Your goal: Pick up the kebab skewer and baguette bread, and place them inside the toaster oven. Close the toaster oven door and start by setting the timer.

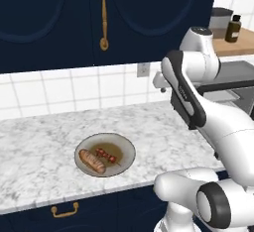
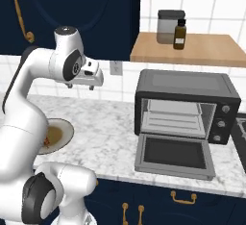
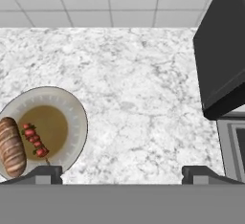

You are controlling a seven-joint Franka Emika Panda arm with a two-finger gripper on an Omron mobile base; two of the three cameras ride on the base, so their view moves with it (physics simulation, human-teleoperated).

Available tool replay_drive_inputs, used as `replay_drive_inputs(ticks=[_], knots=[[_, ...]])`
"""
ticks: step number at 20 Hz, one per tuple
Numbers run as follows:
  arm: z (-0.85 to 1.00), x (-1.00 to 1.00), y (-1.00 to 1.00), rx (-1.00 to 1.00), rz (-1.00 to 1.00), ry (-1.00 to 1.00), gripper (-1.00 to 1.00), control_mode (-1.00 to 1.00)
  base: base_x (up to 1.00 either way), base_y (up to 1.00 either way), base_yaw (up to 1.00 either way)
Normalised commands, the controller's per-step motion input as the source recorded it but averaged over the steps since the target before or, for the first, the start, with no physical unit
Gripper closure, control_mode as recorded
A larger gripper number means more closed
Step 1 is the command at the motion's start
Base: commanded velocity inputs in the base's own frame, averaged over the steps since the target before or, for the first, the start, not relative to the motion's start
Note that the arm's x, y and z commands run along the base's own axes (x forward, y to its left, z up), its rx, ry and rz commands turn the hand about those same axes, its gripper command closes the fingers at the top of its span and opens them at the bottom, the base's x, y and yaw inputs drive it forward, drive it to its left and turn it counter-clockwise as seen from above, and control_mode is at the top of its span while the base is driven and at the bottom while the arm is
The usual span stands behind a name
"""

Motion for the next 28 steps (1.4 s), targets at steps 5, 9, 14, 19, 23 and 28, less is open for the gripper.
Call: replay_drive_inputs(ticks=[5,9,14,19,23,28], knots=[[0.00,0.00,0.00,0.00,0.00,0.00,-1.00,1.00,0.07,-0.52,0.01],[0.00,0.00,0.00,0.00,0.00,0.00,-1.00,1.00,0.15,-0.09,0.00],[0.00,0.00,0.00,0.00,0.00,0.00,-1.00,1.00,0.35,0.00,0.00],[0.00,0.00,0.00,0.00,0.00,0.00,-1.00,1.00,0.32,0.00,0.00],[0.00,0.00,0.00,0.00,0.00,0.00,-1.00,1.00,0.00,0.00,0.00],[0.00,-0.07,-0.12,0.00,0.00,-0.07,-1.00,-1.00,0.00,0.00,0.00]])
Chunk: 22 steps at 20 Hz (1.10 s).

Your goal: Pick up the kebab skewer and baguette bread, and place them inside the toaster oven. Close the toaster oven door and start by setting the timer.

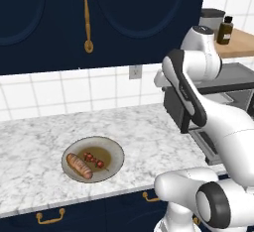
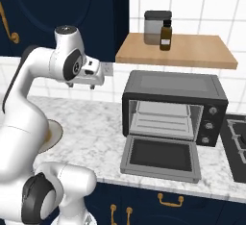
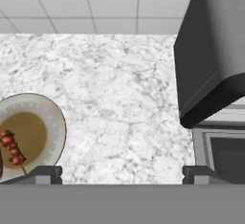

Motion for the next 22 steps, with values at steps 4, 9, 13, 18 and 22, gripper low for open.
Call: replay_drive_inputs(ticks=[4,9,13,18,22], knots=[[0.00,-0.51,-0.91,0.02,0.00,-0.12,-1.00,-1.00,0.00,0.00,0.00],[0.00,-0.34,-1.00,0.09,0.00,-0.10,-1.00,-1.00,0.00,0.00,0.00],[0.00,0.04,-0.90,0.01,0.00,-0.10,-1.00,-1.00,0.00,0.00,0.00],[-0.10,0.12,-0.79,0.00,0.00,-0.18,-1.00,-1.00,0.00,0.00,0.00],[-0.02,0.43,-0.48,0.00,0.00,-0.11,-1.00,-1.00,0.00,0.00,0.00]])
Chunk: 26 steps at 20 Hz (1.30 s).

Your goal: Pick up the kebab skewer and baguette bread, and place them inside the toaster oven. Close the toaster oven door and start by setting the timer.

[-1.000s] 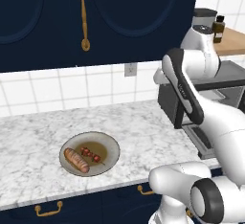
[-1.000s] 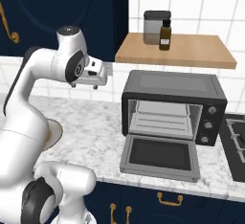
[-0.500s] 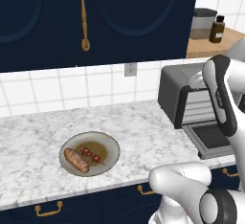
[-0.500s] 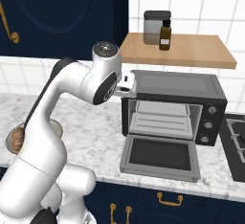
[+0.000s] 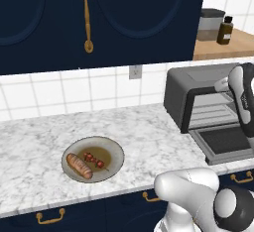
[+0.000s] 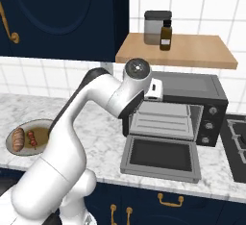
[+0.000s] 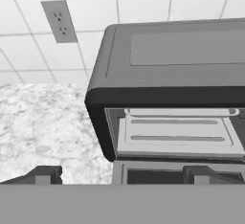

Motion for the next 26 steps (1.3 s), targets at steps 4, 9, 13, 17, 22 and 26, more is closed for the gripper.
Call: replay_drive_inputs(ticks=[4,9,13,17,22,26], knots=[[-0.46,0.20,-0.56,0.00,0.00,-0.17,-1.00,-1.00,0.00,0.00,0.00],[-0.75,0.01,-0.51,0.00,0.00,-0.19,-1.00,-1.00,0.00,0.00,0.00],[-0.42,0.16,-0.24,0.00,0.00,-0.18,-1.00,-1.00,0.00,0.00,0.00],[-0.16,0.37,-0.25,0.00,0.00,-0.12,-1.00,-1.00,0.00,0.00,0.00],[-0.14,0.36,-0.29,0.00,0.00,-0.10,-1.00,-1.00,0.00,0.00,0.00],[-0.07,0.36,-0.33,0.00,0.00,-0.06,-1.00,-1.00,0.00,0.00,0.00]])
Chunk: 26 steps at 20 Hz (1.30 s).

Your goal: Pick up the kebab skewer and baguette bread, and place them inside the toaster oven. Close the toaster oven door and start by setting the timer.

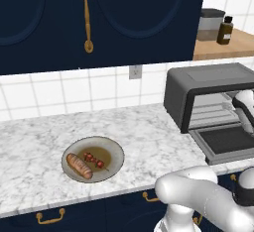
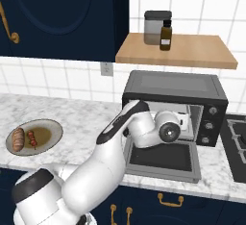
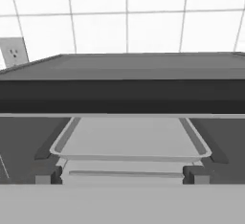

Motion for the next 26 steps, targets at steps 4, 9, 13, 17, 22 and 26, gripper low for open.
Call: replay_drive_inputs(ticks=[4,9,13,17,22,26], knots=[[-0.10,0.23,-0.29,0.00,0.00,-0.04,-1.00,-1.00,0.00,0.00,0.00],[-0.23,0.00,0.00,0.00,0.00,0.00,-1.00,-1.00,0.00,0.00,0.00],[-0.09,0.11,0.07,0.00,0.00,0.00,-1.00,-1.00,0.00,0.00,0.00],[-0.30,0.23,0.20,0.00,0.00,0.00,-1.00,-1.00,0.00,0.00,0.00],[-0.22,0.28,0.16,0.00,0.00,0.00,-1.00,-1.00,0.00,0.00,0.00],[-0.03,0.27,0.00,0.00,0.00,0.00,-1.00,-1.00,0.00,0.00,0.00]])
